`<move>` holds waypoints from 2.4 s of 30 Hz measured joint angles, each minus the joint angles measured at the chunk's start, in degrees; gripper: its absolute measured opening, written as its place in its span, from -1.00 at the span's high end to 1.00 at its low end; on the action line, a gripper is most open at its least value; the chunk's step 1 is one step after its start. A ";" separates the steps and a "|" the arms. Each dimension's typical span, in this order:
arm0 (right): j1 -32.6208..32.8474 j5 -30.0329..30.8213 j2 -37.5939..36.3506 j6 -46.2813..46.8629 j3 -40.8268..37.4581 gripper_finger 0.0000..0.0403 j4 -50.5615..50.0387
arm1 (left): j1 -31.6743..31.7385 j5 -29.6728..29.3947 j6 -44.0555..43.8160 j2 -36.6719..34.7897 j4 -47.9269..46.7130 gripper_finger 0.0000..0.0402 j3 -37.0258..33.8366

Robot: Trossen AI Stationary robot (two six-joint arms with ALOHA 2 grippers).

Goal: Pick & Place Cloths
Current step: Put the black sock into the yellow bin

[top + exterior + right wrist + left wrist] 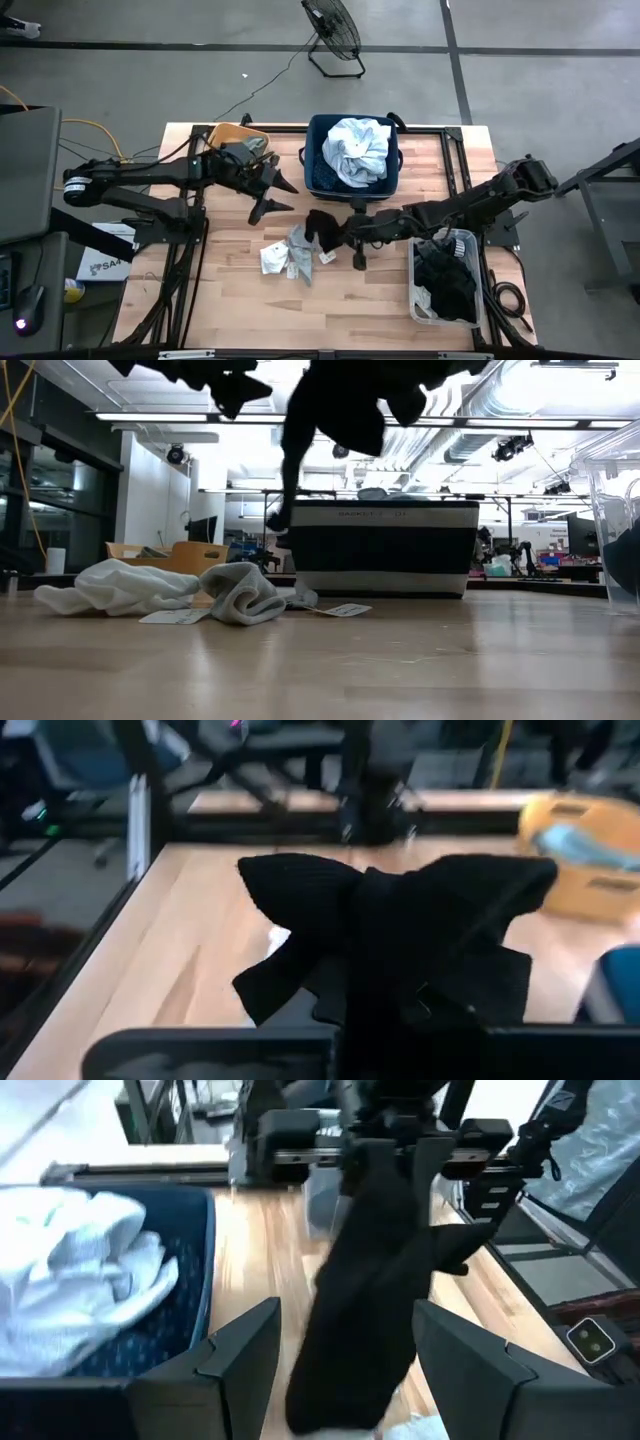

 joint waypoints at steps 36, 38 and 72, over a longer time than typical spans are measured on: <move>-3.85 -3.37 0.10 -8.74 0.04 0.96 16.24 | -8.20 -8.97 12.07 8.07 15.95 -0.41 -0.04; -3.83 -2.94 0.10 -8.67 0.04 0.96 16.26 | -8.20 -8.44 11.90 8.07 15.98 -0.53 -0.04; -6.65 1.79 0.21 -10.42 0.07 0.96 19.46 | -8.20 -9.65 9.12 14.01 28.32 -0.72 -0.04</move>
